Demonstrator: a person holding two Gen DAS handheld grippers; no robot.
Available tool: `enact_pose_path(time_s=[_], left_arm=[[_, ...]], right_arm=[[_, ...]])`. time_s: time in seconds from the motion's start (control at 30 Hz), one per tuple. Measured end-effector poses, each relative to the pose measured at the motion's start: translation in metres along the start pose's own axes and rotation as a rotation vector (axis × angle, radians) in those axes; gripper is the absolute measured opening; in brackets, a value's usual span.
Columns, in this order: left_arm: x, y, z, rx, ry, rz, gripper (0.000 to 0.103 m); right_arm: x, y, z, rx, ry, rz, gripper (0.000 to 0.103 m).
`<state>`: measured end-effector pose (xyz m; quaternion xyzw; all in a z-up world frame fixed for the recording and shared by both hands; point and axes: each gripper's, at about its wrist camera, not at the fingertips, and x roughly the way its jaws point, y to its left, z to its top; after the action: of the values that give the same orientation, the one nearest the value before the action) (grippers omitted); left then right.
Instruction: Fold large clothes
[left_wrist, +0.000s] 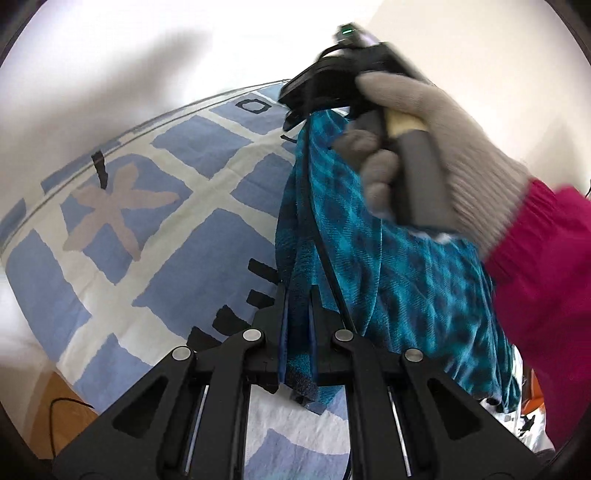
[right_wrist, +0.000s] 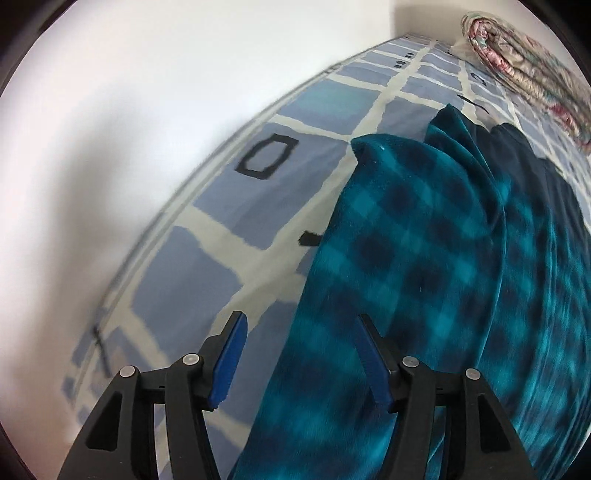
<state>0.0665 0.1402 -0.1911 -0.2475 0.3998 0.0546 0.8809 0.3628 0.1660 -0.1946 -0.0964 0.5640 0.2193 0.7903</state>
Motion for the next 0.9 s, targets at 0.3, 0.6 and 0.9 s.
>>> enact_pose_path(time_s=[0.3, 0.6, 0.9], left_arm=[[-0.004, -0.002, 0.001, 0.024, -0.005, -0.008, 0.006], [-0.004, -0.008, -0.002, 0.041, -0.005, -0.007, 0.006], [-0.002, -0.01, -0.004, 0.05, -0.002, 0.006, 0.006]], right_arm=[[0.035, -0.003, 0.031, 0.009, 0.016, -0.077, 0.062], [0.056, 0.009, 0.038, -0.05, 0.012, -0.193, 0.059], [0.068, 0.016, 0.034, -0.114, 0.018, -0.277, 0.036]])
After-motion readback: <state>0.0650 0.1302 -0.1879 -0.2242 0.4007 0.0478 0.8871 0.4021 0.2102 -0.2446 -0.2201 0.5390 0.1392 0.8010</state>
